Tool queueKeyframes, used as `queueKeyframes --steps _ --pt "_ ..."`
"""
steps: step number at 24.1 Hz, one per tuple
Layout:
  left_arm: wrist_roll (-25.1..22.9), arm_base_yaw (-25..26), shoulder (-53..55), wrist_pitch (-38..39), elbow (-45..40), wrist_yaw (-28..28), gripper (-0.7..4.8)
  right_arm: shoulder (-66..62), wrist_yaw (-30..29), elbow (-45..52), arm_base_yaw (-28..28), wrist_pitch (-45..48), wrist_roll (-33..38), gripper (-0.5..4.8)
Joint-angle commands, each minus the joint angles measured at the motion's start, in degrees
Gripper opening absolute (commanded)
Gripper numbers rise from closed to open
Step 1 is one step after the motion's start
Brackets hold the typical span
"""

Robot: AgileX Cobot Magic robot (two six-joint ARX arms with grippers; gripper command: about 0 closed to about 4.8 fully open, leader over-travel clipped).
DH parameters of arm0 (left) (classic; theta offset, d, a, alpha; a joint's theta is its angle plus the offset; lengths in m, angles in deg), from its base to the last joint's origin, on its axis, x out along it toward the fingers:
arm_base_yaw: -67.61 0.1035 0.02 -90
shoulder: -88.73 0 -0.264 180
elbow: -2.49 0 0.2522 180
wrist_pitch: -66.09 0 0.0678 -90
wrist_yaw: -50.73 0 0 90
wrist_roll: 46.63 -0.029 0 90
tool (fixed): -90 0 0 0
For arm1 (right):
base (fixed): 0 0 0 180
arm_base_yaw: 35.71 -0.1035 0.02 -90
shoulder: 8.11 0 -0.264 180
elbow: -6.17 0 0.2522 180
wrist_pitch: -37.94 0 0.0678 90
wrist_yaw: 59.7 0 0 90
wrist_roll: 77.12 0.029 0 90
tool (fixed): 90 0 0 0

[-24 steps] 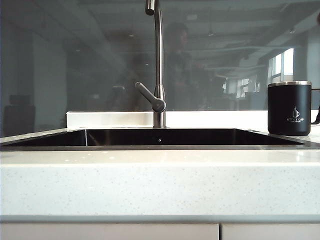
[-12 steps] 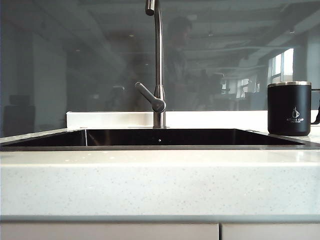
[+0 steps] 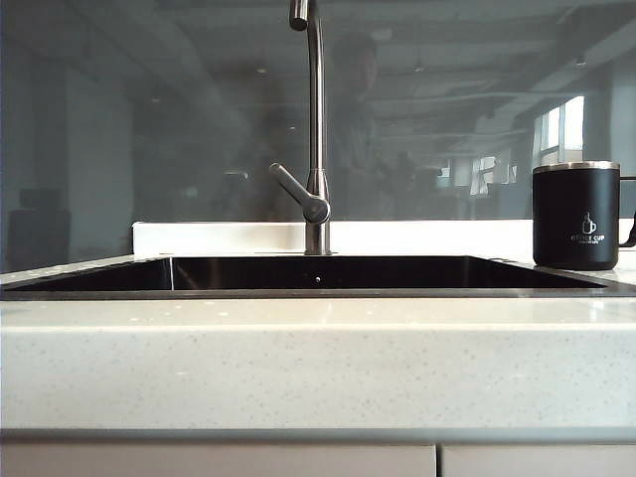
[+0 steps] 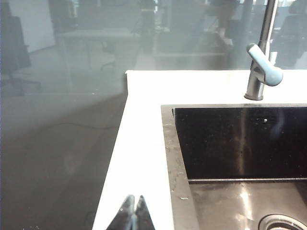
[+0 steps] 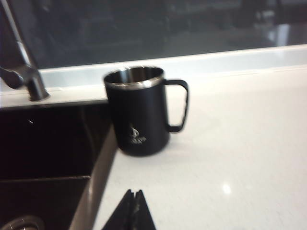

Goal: Pick up the mug next to the sink, go to the faucet to get some water, pour the water into the sink, and finally put the mug back to its place.

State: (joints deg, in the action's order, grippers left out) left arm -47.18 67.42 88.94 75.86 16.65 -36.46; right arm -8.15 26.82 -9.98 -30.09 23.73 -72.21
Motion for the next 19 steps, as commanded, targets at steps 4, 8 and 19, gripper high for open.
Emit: queueKeyframes --steps 4,8,19 --pt "-0.04 0.11 0.02 -0.76 0.17 -0.07 -0.02 0.13 3.37 2.32 -5.16 7.58 -0.37 -0.06" --pt "-0.04 0.11 0.02 -0.74 0.17 -0.07 -0.02 0.13 3.76 2.32 -6.19 6.78 -1.40 -0.06" --pt "-0.04 0.11 0.02 -0.76 0.17 -0.07 -0.02 0.13 3.98 2.32 -4.07 2.58 -3.72 -0.06"
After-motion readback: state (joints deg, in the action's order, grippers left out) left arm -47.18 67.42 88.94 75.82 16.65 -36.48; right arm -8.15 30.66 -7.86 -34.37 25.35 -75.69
